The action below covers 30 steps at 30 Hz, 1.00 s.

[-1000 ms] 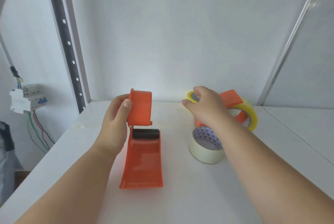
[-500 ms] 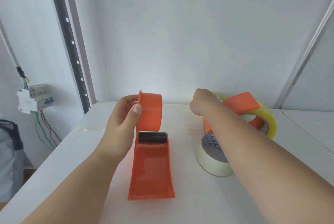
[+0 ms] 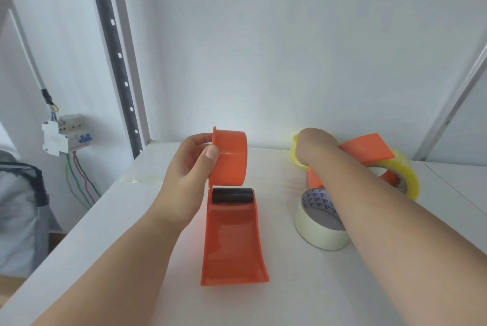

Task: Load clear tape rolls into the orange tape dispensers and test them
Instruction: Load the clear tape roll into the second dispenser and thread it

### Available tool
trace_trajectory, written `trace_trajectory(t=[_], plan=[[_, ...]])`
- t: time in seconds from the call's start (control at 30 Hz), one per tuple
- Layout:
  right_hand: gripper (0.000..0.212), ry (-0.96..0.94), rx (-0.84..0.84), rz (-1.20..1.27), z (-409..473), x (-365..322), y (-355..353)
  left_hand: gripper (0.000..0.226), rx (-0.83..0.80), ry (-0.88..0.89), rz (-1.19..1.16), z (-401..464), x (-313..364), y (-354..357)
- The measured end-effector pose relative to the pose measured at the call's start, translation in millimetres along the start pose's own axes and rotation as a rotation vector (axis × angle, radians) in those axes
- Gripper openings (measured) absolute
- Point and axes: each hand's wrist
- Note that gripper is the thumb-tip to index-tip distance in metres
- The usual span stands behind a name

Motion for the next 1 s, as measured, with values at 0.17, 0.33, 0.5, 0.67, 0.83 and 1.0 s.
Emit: trace_trajectory(t=[0.17, 0.33, 0.5, 0.67, 0.83, 1.0], plan=[[0.019, -0.075, 0.137, 0.241, -8.7, 9.9, -9.4, 0.054, -0.006, -0.01, 0.022, 0.6, -2.4, -2.8], [0.027, -0.269, 0.211, 0.694, -34.8, 19.3, -17.3, 0.041, -0.013, 0.007, 0.026, 0.5, -2.9, -2.2], [0.025, -0.4, 0.023, 1.352, -80.5, 17.9, -19.8, 0.033, 0.001, -0.017, 0.034, -1.2, -0.2, -1.6], [0.032, -0.542, -0.197, 1.781, -118.8, 9.9, -6.9, 0.06, 0.019, -0.033, 0.055, 1.2, -1.8, -8.0], [0.043, -0.635, -0.281, 1.881, -128.2, 0.7, 10.2, 0.065, 0.031, -0.022, 0.074, -0.7, -3.4, -8.0], [0.044, -0.648, -0.192, 1.774, -130.6, 0.8, 24.6, 0.059, 0.028, -0.025, 0.068, -0.5, -4.1, -8.5]])
Point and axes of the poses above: each hand's wrist, its own z-axis towards the middle knuckle, its own y-axis out of the palm, x = y × z, and after that the axes turned 2 degrees about y, right-handed
